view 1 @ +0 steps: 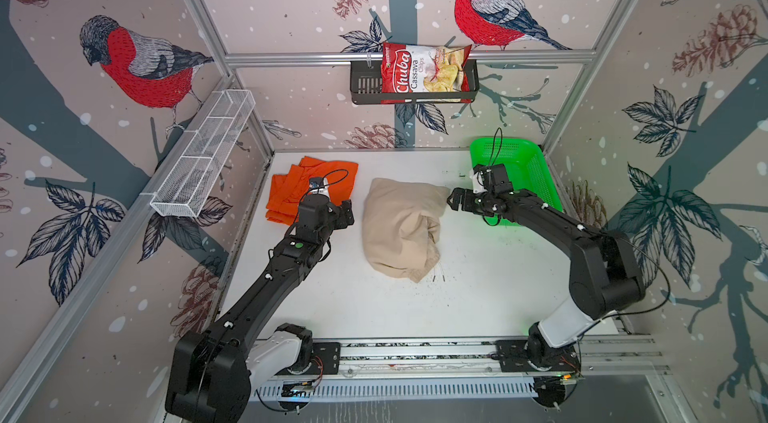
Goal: Fold and stack the shorts
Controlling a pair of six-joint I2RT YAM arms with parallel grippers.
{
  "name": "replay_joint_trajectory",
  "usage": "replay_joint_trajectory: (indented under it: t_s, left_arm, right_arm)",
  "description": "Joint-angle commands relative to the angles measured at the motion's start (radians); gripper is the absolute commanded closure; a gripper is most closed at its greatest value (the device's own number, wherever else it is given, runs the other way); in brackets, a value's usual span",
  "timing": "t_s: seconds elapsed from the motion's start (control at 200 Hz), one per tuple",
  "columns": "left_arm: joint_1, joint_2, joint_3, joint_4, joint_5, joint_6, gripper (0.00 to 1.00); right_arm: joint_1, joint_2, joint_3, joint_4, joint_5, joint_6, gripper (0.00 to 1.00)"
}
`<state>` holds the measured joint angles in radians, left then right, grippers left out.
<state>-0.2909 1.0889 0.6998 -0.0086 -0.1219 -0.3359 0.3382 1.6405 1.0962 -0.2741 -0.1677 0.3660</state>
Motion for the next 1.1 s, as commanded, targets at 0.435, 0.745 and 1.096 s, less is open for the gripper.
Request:
replay_joint_trajectory:
  t_s: [0.435,0.745,1.096]
  left_arm:
    - [0.0,-0.008,-0.051,0.061,0.031,-0.003,0.15]
    - [0.0,-0.007,-0.095,0.075,0.058,-0.035,0.15]
    - [0.0,-0.03,-0.118,0.082,0.056,-0.057,0.15]
  right_arm:
    - [0.367,-0.368,-0.135,0.01,0.26,-0.239,0.13]
    - [0.767,-0.414,-0.312,0.03,0.279,-0.081,0.21]
    - [0.772,-0.125,-0.296,0.107,0.298,-0.051,0.16]
